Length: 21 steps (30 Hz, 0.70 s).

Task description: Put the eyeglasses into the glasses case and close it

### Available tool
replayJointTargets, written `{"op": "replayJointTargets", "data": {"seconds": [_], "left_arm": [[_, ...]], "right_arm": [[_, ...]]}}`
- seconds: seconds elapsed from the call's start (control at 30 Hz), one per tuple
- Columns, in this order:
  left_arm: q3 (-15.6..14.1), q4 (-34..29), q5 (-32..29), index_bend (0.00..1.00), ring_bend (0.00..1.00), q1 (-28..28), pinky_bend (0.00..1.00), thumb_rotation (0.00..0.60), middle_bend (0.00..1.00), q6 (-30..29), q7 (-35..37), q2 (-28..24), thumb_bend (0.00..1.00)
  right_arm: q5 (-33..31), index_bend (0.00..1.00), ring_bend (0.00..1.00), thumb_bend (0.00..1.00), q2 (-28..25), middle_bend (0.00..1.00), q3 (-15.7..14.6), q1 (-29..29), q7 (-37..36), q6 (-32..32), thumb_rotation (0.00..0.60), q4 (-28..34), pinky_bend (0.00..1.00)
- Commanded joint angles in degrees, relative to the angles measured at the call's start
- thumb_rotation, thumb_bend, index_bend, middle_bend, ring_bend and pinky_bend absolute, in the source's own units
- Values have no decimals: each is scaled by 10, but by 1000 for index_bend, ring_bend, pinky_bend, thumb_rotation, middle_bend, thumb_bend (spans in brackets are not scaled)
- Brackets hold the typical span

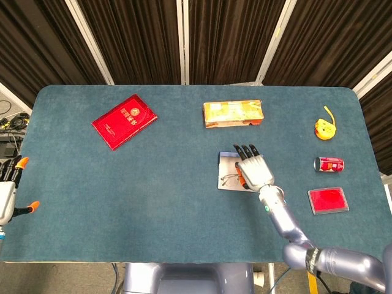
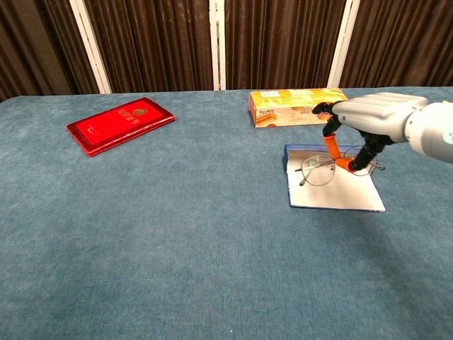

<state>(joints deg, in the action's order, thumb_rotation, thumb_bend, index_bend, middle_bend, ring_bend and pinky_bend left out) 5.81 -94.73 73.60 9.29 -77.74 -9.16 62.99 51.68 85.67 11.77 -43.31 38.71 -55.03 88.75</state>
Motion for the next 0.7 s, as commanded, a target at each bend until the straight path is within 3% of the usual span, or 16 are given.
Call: {"op": "replayJointTargets", "data": {"seconds": [0.03,0.7], "left_arm": [[2,3,-5,0,0,2,0,600,0,4,3,0,0],[8,18,-23,0,0,8,0,600,0,21,20,-2,0]], "right_arm": [[-17,590,0,378,11,0,1,-12,11,6,600,-13,0],[-85,586,0,377,82,0,7,-53,21,9,600,-143,0]]}}
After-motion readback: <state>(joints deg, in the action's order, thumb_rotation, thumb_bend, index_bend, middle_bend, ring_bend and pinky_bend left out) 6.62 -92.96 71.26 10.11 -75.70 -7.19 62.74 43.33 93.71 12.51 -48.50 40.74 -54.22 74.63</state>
